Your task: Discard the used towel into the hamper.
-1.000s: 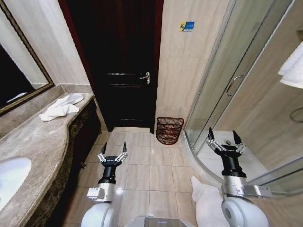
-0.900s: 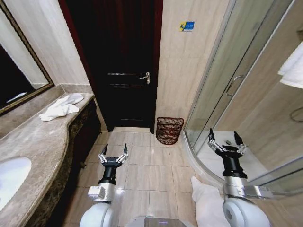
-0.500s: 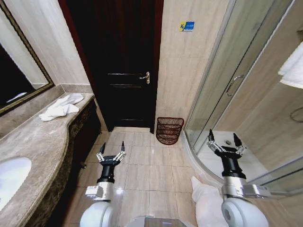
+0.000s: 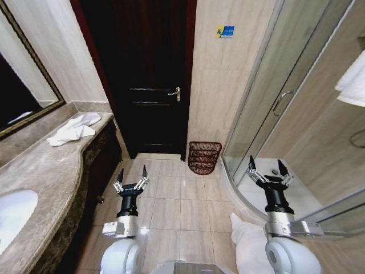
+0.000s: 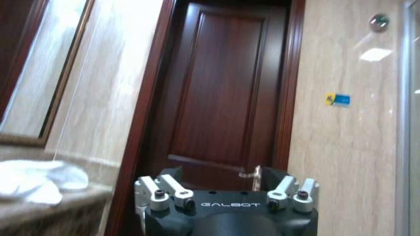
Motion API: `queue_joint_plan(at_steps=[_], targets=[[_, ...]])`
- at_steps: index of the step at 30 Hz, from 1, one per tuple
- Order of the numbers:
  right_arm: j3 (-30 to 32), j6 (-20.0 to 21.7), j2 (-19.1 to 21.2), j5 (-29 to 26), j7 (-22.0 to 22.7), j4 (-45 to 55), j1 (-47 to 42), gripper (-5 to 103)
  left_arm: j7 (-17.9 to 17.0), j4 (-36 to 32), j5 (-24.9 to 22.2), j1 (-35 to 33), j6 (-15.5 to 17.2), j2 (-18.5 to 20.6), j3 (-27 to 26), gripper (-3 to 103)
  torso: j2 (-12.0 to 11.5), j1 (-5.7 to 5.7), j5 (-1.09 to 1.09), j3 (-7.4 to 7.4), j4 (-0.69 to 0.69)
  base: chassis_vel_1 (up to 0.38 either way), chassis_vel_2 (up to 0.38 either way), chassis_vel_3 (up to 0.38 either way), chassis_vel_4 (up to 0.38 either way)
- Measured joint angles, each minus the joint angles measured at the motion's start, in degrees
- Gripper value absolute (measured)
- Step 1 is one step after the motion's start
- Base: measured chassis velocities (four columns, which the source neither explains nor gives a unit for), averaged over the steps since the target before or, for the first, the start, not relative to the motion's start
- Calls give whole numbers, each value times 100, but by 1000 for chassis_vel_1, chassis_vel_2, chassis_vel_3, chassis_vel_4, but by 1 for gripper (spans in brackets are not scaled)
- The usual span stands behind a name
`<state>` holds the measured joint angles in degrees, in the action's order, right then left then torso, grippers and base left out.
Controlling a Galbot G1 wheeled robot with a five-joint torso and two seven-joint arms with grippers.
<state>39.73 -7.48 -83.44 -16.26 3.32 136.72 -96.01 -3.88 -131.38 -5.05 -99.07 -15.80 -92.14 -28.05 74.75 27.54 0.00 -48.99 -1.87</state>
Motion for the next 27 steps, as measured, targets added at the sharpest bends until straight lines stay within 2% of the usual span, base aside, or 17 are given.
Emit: queue_joint_plan(at_steps=[2,4,7,10,16,19,27], targets=[[0,-2,3,-13,4,0,-5,100,15,-5,28,10,-21,0,-17,84,0,0,0,0,0,0,0,0,0],[15,-23,18,-30,5,3,-21,100,60,-58,217,8,-68,-1,-112,94,0,0,0,0,0,60,41,-35,-52],[17,-95,-3,-20,5,-15,-39,100,53,-201,286,-113,-24,0,-131,100,0,0,0,0,-1,111,98,-101,-99],[11,-150,-5,-16,4,-23,-47,100,57,-202,311,-120,-18,0,-173,100,0,0,-1,0,0,182,185,-182,-150],[39,-342,36,-18,107,-59,-43,100,20,-196,707,-157,-75,5,-218,100,1,-1,-4,1,1,180,157,-191,-176],[45,-367,52,-20,105,-59,-50,100,18,-184,805,-165,-88,5,-220,100,1,0,-1,0,-2,86,36,-20,-75],[82,-279,65,-25,-66,23,-124,100,0,-45,899,-201,-242,0,-166,100,1,0,2,0,1,-26,-13,36,17]])
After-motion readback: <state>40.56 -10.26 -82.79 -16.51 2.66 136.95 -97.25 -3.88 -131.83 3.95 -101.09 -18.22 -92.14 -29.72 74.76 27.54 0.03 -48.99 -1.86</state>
